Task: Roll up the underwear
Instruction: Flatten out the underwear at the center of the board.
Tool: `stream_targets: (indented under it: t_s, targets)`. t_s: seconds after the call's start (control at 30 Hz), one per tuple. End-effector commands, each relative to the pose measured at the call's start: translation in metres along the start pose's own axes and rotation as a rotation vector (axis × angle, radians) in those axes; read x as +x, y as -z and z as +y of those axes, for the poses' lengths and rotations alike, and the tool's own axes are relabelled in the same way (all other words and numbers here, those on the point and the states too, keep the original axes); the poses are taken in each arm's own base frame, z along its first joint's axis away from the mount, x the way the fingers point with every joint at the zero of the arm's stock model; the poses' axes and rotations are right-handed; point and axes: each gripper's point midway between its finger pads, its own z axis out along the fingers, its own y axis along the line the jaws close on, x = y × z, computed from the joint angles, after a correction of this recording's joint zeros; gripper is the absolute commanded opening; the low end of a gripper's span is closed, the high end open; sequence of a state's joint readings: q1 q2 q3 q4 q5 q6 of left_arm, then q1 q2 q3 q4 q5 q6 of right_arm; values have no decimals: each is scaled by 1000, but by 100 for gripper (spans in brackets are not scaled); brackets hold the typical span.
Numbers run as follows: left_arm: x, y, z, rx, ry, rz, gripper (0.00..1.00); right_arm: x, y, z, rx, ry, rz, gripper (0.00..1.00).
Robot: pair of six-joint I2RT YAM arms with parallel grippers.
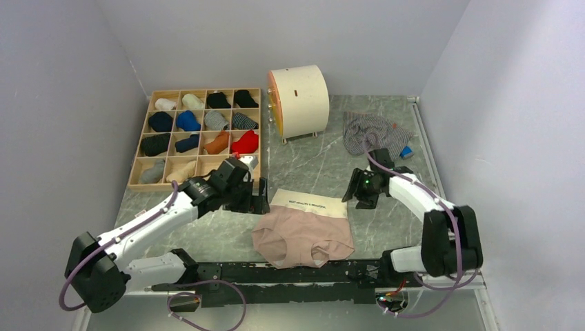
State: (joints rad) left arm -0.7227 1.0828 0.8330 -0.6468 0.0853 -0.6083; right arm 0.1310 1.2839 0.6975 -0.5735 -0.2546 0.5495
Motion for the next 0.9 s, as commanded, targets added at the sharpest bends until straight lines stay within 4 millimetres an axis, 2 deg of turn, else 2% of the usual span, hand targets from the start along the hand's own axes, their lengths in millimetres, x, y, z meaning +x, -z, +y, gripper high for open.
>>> stream_targets:
  t_s: [0.0,0.07,0.23,0.4,0.47,0.53,0.6,0.63,0.73,0.87]
  targets:
    - [-23,0,3,-46,-46,-82,97,-26,-12,7,99,132,-85,58]
    - [-25,-1,3,-38,-38,-95,96,-26,-17,-2,153,141,-91,57]
    - [-20,-2,12,-64,-26,-113,96,-17,-31,0,225,221,-62,56]
    - [-16,1,14,-57,-19,-125,96,-10,-48,8,264,277,-42,47]
    - [-15,2,16,-64,-17,-125,96,-10,-51,2,322,299,-54,41]
    - [-14,3,18,-70,-18,-127,96,-13,-50,-7,385,302,-78,22]
    - [-15,2,18,-70,-22,-134,96,-17,-47,-6,385,308,-101,3]
    - [-15,1,18,-67,-23,-138,96,-21,-44,-2,374,314,-116,0]
    - [-20,-3,11,-32,-42,-154,96,-40,-23,17,326,317,-208,0]
    - [-32,-12,2,0,-95,-169,96,-69,29,33,321,302,-349,0]
